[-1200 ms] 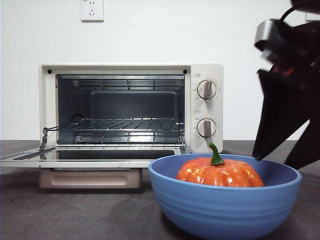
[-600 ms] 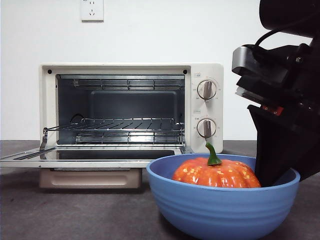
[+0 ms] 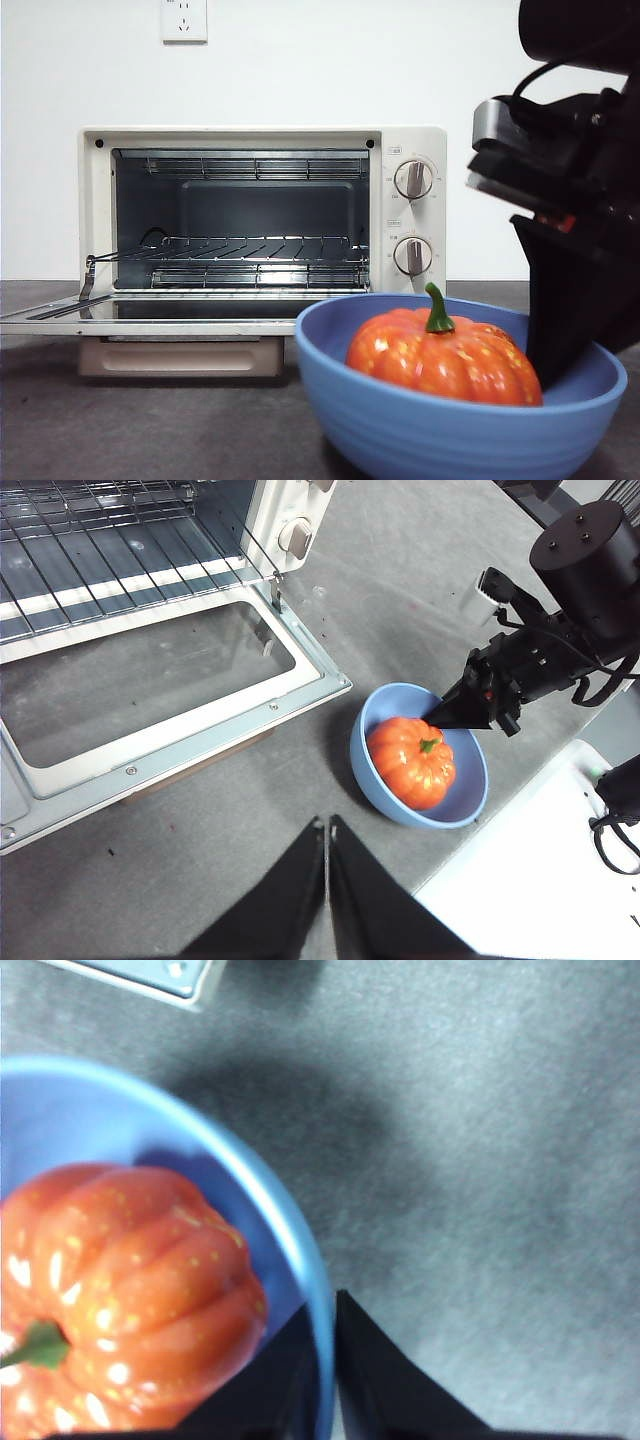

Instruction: Place pumpkin in the steamer

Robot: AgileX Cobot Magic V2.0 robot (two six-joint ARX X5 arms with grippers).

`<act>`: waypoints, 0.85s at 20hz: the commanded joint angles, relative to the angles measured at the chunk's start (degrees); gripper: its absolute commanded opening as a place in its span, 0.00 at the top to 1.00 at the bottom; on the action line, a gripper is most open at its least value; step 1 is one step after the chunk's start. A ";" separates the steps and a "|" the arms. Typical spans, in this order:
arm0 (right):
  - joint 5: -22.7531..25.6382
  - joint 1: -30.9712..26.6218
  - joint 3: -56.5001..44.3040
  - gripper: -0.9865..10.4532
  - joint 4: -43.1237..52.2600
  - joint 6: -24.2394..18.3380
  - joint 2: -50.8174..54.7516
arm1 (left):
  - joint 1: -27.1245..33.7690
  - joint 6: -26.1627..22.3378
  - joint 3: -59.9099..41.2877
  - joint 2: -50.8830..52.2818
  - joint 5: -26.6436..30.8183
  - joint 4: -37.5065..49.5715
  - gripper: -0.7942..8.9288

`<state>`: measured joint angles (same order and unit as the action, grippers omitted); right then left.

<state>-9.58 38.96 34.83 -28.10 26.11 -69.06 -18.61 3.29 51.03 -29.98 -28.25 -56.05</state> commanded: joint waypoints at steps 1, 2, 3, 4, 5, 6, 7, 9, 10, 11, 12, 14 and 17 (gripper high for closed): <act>-0.68 1.53 3.96 0.91 -1.31 1.99 -0.44 | -0.15 -1.03 0.31 -0.31 -0.11 0.35 0.90; -0.66 2.16 5.79 0.91 -2.27 2.27 -0.46 | -0.15 -1.27 0.31 -0.31 -0.11 0.35 0.90; -0.63 3.02 8.48 0.91 -3.32 2.95 -0.48 | -0.15 -1.44 0.31 -0.31 -0.11 0.35 0.90; -0.44 3.48 10.34 0.91 -3.80 3.37 -0.59 | -0.15 -1.79 0.31 -0.31 -0.11 0.33 0.90; -0.35 3.85 12.57 0.91 -4.15 3.87 -0.85 | -0.15 -2.43 0.31 -0.31 -0.11 0.33 0.90; -0.39 4.02 14.60 0.91 -4.46 4.61 -1.57 | -0.15 -2.69 0.31 -0.31 -0.11 0.35 0.90; -0.11 4.02 16.87 0.91 -5.14 5.01 -2.82 | -0.15 -2.71 0.31 -0.31 -0.11 0.33 0.90; 1.75 4.02 22.10 0.91 -7.17 4.98 -6.69 | -0.15 -2.71 0.31 -0.31 -0.11 0.33 0.90; 2.49 4.02 25.49 0.91 -8.39 4.96 -9.42 | -0.15 -2.91 0.31 -0.31 -0.11 0.33 0.90; 2.89 4.02 28.50 0.91 -9.20 4.96 -12.02 | -0.15 -3.15 0.31 -0.31 -0.11 0.33 0.90; 3.80 4.02 31.85 0.91 -10.10 4.98 -14.71 | -0.15 -3.17 0.31 -0.31 -0.11 0.26 0.90; 5.22 4.02 38.84 0.91 -12.09 5.53 -20.11 | -0.15 -3.19 0.31 -0.31 -0.11 0.09 0.90; 7.28 3.85 48.22 0.91 -14.88 8.48 -26.86 | -0.15 -3.26 0.31 -0.31 -0.11 -0.13 0.90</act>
<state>-2.66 42.30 81.89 -43.22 32.71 -95.02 -18.61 0.78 51.03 -29.98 -28.25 -56.62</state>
